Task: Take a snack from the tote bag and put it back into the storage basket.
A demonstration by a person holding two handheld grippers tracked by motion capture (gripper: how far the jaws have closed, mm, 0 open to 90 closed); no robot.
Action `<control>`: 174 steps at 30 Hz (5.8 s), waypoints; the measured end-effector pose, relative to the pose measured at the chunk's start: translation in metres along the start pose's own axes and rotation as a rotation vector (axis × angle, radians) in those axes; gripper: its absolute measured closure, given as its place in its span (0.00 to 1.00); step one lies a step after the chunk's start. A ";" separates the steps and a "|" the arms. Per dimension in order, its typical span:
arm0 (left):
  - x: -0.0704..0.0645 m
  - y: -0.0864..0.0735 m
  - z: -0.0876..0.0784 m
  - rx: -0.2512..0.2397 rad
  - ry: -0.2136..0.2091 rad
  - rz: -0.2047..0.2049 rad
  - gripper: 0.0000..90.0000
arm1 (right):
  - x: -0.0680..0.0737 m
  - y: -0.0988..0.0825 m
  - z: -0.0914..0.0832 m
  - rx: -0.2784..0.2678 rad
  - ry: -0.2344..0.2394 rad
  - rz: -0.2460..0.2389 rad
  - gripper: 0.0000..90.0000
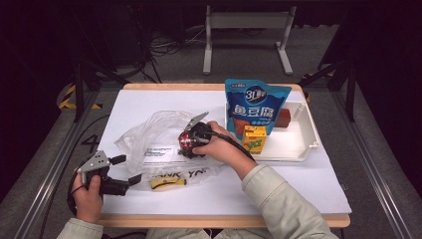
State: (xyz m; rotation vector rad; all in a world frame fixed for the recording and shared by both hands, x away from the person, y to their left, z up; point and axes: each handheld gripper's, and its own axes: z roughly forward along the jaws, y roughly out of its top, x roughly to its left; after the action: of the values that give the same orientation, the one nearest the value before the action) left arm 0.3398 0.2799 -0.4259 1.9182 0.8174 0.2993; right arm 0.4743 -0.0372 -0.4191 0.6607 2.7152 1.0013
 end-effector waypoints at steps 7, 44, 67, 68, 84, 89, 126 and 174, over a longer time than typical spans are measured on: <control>0.000 0.000 0.000 -0.001 0.001 0.000 0.04 | 0.001 0.001 0.000 0.006 -0.008 -0.030 0.27; 0.000 0.000 0.000 0.001 0.000 -0.001 0.04 | 0.014 0.031 -0.057 -0.097 0.014 -0.098 0.28; 0.000 0.000 0.002 0.003 0.000 -0.005 0.04 | 0.015 0.033 -0.114 -0.173 0.008 -0.108 0.28; 0.000 0.000 0.002 0.004 0.000 -0.003 0.04 | 0.015 0.032 -0.117 -0.176 0.007 -0.107 0.28; 0.000 0.001 0.002 0.007 -0.001 0.004 0.04 | 0.006 0.013 -0.149 -0.195 -0.028 -0.090 0.28; -0.001 0.001 0.003 0.008 -0.003 0.001 0.04 | 0.002 0.006 -0.160 -0.194 -0.044 -0.086 0.29; -0.001 0.001 0.004 0.011 0.003 -0.002 0.04 | -0.037 -0.060 -0.236 -0.199 -0.170 0.025 0.29; -0.003 0.001 0.001 -0.025 -0.007 0.004 0.03 | -0.094 -0.145 -0.255 -0.164 -0.280 0.154 0.29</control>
State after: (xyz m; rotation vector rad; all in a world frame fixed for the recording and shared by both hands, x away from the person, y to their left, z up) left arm 0.3388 0.2770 -0.4258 1.8974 0.8015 0.3037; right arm 0.4290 -0.3246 -0.3192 0.9141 2.3432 1.0610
